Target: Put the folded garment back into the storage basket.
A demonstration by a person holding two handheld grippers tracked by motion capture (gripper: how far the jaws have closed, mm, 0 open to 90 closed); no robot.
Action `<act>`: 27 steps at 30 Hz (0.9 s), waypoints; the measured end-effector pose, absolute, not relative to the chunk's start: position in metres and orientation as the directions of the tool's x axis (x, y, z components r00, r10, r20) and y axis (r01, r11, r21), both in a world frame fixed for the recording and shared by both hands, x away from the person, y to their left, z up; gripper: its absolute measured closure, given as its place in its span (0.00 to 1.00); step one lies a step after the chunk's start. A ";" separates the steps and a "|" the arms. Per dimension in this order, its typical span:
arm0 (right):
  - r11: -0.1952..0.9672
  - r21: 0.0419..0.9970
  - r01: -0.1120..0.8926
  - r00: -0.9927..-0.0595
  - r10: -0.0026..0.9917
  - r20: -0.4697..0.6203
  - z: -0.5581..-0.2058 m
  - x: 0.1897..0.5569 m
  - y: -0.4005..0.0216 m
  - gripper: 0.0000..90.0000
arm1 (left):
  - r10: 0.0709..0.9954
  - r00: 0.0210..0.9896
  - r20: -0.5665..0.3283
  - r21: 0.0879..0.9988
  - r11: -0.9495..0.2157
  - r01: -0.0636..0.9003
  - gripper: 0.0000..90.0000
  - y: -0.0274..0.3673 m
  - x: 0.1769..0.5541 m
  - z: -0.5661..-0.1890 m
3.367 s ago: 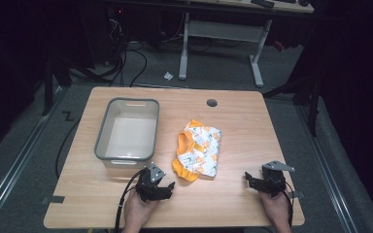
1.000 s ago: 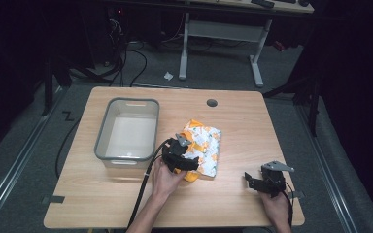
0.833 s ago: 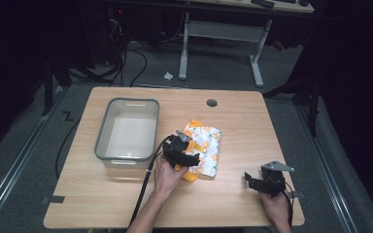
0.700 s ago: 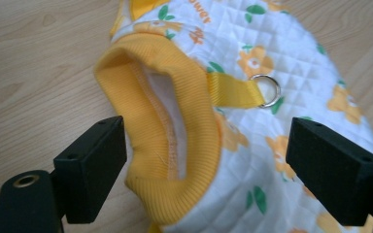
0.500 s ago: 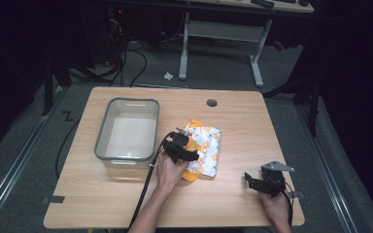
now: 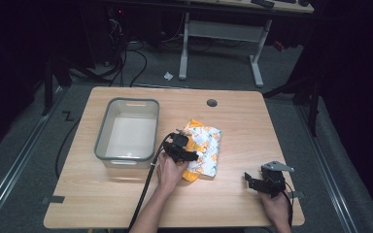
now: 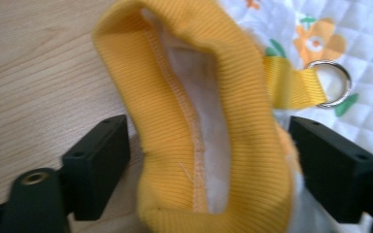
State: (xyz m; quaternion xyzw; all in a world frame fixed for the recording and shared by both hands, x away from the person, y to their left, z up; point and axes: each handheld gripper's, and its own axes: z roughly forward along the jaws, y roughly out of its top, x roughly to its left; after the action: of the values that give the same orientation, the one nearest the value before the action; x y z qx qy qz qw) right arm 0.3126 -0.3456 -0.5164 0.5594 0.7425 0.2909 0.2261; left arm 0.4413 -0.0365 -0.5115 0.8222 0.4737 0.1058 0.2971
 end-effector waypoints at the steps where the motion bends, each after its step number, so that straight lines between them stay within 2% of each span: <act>1: 0.205 0.685 0.699 -0.272 0.962 -0.010 -0.516 0.313 -0.346 0.27 | 0.834 0.540 -0.111 0.590 -0.382 0.711 0.28 -0.037 0.440 -0.510; 3: 0.205 0.685 0.699 -0.272 0.962 -0.010 -0.516 0.313 -0.346 0.27 | 0.820 0.560 -0.119 0.597 -0.391 0.700 0.42 -0.038 0.438 -0.509; 8: 0.205 0.685 0.699 -0.272 0.962 -0.010 -0.516 0.313 -0.346 0.27 | 0.808 0.572 -0.142 0.597 -0.391 0.701 0.52 -0.039 0.437 -0.508; 11: 0.206 0.685 0.699 -0.273 0.962 -0.010 -0.516 0.313 -0.346 0.27 | 0.798 0.581 -0.161 0.593 -0.392 0.703 0.66 -0.039 0.437 -0.508; 13: 0.206 0.685 0.699 -0.273 0.962 -0.010 -0.516 0.313 -0.346 0.27 | 0.791 0.587 -0.173 0.596 -0.391 0.702 0.71 -0.040 0.436 -0.507; 19: 0.206 0.685 0.699 -0.273 0.962 -0.010 -0.516 0.313 -0.346 0.27 | 0.781 0.598 -0.182 0.614 -0.385 0.689 0.79 -0.038 0.433 -0.502; 27: 0.210 0.685 0.698 -0.278 0.961 -0.011 -0.516 0.313 -0.345 0.27 | 0.766 0.608 -0.209 0.661 -0.347 0.665 0.81 -0.032 0.429 -0.488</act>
State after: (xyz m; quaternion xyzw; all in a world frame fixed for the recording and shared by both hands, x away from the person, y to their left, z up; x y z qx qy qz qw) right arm 0.3125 -0.3453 -0.5163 0.5570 0.7443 0.2913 0.2256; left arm 0.4288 -0.0320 -0.4877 0.8179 0.4375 0.0685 0.3673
